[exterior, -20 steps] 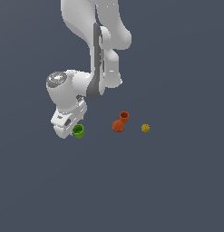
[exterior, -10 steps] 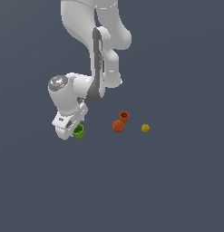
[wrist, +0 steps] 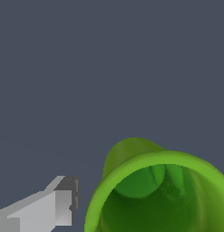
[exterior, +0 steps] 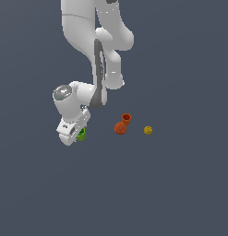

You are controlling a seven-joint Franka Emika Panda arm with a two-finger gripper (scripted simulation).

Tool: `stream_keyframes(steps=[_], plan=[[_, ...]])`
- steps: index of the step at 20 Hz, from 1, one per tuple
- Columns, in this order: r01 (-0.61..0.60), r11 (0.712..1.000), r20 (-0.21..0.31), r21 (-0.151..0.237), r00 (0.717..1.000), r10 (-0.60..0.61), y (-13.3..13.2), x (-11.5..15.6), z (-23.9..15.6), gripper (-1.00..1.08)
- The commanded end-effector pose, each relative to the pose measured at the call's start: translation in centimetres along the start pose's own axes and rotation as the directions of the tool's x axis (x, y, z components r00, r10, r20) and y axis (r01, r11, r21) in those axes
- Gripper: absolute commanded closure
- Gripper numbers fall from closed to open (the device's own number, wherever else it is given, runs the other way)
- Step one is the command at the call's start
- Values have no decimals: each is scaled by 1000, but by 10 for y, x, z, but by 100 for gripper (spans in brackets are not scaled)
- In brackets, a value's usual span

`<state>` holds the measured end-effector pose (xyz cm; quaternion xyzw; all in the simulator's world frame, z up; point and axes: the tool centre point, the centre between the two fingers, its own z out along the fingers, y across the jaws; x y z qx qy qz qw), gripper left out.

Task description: Pick up a designated object from a clutter of objects.

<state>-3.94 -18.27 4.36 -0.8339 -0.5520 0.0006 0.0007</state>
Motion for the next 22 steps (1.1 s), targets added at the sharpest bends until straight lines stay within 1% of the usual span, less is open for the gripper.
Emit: stream_keyframes(steps=[1,14,18,22], plan=[[0,1000,0,-1,1000,0,0,0,1,108],[0,1000,0,-4,1000,0,1,1,-2,108],[1,1000,1,-4,1000,-1,-1,8,-12,108],[1,1000,2,-4,1000,-1,-4,19,-29,108]])
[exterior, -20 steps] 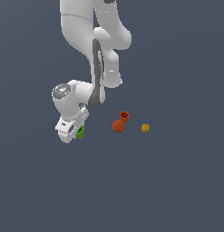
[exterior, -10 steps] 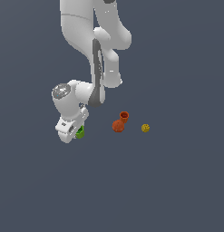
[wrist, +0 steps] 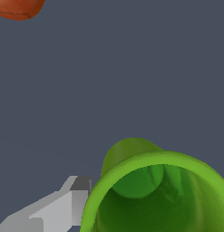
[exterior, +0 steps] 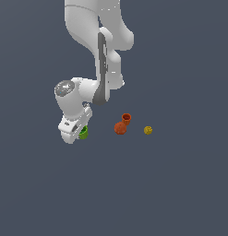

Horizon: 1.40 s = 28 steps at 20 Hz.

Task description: Pick up a designated object from a clutter of objects.

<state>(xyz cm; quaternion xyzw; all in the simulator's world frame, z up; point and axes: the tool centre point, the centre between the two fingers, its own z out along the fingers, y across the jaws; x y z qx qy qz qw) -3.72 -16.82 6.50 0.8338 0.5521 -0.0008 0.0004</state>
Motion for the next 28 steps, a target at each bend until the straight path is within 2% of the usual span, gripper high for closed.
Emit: stream_keyframes(steps=[1,7,28], plan=[[1,1000,0,-2,1000,-1,-2,8,-13,108],[2,1000,1,0,1000,-2,-10,38,-58,108],[4,1000,-3,1,1000,-4,-42,171,-264,108]])
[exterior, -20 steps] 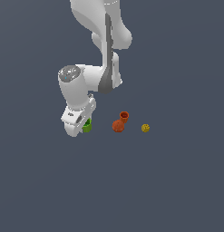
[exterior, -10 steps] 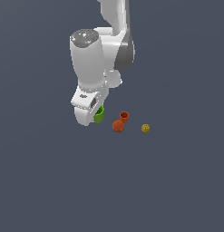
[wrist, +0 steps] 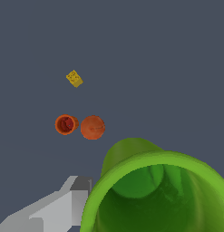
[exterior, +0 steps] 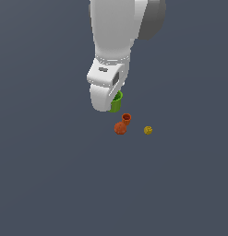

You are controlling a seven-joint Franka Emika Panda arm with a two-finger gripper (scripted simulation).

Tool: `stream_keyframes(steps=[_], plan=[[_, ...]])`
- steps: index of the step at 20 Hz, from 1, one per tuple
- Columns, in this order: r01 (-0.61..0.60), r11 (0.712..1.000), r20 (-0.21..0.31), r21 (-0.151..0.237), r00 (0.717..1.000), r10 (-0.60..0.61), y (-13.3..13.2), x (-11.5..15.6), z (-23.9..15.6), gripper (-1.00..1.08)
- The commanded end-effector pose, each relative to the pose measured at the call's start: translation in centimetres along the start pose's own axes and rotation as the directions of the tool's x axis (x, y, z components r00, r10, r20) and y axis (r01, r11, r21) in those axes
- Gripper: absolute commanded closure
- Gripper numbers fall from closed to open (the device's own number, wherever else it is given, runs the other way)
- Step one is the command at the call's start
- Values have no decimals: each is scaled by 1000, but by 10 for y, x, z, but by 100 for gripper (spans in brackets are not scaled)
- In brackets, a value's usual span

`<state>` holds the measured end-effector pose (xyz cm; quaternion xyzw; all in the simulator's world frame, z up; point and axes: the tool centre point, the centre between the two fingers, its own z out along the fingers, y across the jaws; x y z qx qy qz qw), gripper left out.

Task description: Pick up a designated object from a clutter of objects.

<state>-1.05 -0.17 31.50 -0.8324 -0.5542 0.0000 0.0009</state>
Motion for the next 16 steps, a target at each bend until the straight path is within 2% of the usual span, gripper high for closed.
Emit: stream_keyframes(steps=[1,8,16], plan=[[-2,1000,0,0,1000,2,-3,13,-21,108],[-5,1000,1,-1,1000,5,-5,36,-60,108],[-6,1000,1,-2,1000,6,-5,45,-74,108]])
